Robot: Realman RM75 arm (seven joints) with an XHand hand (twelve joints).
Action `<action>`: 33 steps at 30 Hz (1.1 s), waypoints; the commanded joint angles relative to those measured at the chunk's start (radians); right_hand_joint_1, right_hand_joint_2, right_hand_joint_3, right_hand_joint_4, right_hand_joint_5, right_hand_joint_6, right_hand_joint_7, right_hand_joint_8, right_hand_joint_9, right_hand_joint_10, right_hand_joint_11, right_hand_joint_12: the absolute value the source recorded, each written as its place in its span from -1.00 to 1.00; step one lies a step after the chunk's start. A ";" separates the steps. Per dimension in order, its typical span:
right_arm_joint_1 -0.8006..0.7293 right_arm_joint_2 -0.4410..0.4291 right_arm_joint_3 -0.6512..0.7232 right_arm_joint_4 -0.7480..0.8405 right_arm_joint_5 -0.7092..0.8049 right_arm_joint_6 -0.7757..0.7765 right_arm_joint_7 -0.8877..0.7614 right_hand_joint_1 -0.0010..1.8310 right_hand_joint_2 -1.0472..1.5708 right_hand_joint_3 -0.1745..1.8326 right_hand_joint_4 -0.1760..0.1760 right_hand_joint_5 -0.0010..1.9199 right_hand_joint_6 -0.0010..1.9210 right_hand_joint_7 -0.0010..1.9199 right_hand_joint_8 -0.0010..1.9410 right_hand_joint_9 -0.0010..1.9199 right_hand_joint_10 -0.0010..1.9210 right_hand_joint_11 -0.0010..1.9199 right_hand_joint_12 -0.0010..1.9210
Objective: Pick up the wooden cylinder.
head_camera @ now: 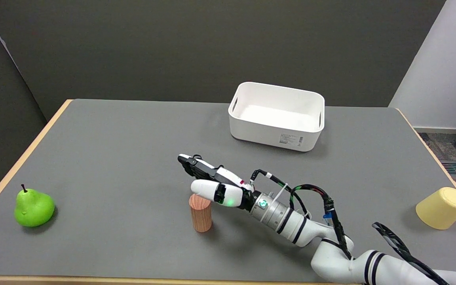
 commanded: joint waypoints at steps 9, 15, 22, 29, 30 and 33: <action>0.003 -0.019 -0.015 -0.043 -0.069 -0.023 0.001 -0.62 0.28 -0.09 -1.00 -1.00 -0.91 -1.00 -1.00 -1.00 -1.00 -1.00 -1.00; 0.001 -0.019 -0.014 -0.045 -0.098 -0.008 0.001 -0.50 0.26 -0.07 -1.00 -1.00 -0.99 -1.00 -1.00 -1.00 -1.00 -1.00 -1.00; -0.009 -0.019 -0.014 -0.050 -0.101 0.011 0.001 -0.33 0.27 -0.14 -1.00 -1.00 -1.00 -1.00 -1.00 -1.00 -1.00 -1.00 -1.00; -0.016 -0.020 -0.014 -0.052 -0.101 0.014 0.001 -0.27 0.27 -0.14 -1.00 -1.00 -1.00 -1.00 -1.00 -1.00 -1.00 -1.00 -1.00; -0.017 -0.020 -0.014 -0.052 -0.101 0.014 0.001 -0.26 0.27 -0.14 -1.00 -1.00 -1.00 -1.00 -1.00 -1.00 -1.00 -1.00 -1.00; -0.017 -0.020 -0.014 -0.052 -0.102 0.014 0.001 -0.24 0.27 -0.14 -1.00 -1.00 -1.00 -1.00 -1.00 -1.00 -1.00 -1.00 -1.00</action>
